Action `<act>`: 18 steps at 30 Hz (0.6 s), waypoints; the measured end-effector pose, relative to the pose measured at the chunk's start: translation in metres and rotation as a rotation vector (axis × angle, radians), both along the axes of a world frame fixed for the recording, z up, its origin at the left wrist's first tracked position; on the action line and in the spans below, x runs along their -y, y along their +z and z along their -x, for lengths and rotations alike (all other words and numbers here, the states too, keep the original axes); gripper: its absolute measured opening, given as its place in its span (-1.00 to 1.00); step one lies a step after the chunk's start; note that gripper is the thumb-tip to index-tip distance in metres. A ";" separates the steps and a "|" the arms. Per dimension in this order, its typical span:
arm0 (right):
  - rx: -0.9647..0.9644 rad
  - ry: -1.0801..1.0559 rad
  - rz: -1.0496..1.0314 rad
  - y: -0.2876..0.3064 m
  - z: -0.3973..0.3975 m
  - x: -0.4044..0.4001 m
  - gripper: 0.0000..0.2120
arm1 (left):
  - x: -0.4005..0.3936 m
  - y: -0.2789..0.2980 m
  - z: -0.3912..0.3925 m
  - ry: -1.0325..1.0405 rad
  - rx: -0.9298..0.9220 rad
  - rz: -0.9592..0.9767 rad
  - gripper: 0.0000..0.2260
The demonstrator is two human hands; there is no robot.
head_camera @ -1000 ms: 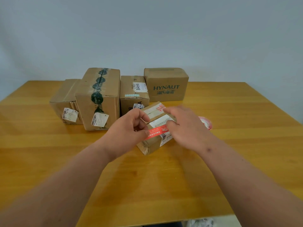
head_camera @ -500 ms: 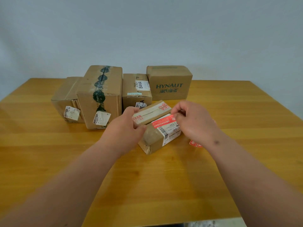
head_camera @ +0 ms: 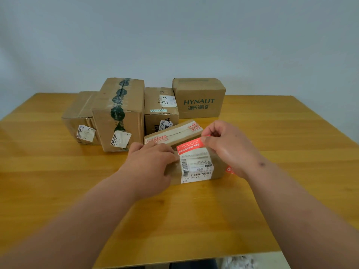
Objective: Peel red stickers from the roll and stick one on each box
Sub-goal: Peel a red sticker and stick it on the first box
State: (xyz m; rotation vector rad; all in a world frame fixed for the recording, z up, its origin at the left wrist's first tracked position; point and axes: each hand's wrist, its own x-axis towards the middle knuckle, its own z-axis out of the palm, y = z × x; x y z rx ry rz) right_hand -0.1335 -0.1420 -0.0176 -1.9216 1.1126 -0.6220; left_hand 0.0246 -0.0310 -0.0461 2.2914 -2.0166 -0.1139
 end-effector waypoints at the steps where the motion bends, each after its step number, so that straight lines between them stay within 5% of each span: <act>1: 0.011 0.001 -0.044 -0.001 0.000 -0.002 -0.95 | -0.004 0.001 -0.002 0.000 -0.009 -0.003 -0.58; 6: 0.119 -0.007 -0.252 -0.010 -0.004 -0.013 -0.88 | -0.010 0.000 -0.003 0.156 -0.329 0.157 -0.74; 12: 0.078 -0.016 -0.215 -0.012 -0.006 -0.018 -0.89 | -0.009 0.011 0.005 0.259 -0.877 0.134 -0.91; 18: 0.031 0.048 -0.089 -0.011 -0.011 -0.014 -0.89 | -0.003 0.016 0.010 0.367 -0.863 0.182 -0.92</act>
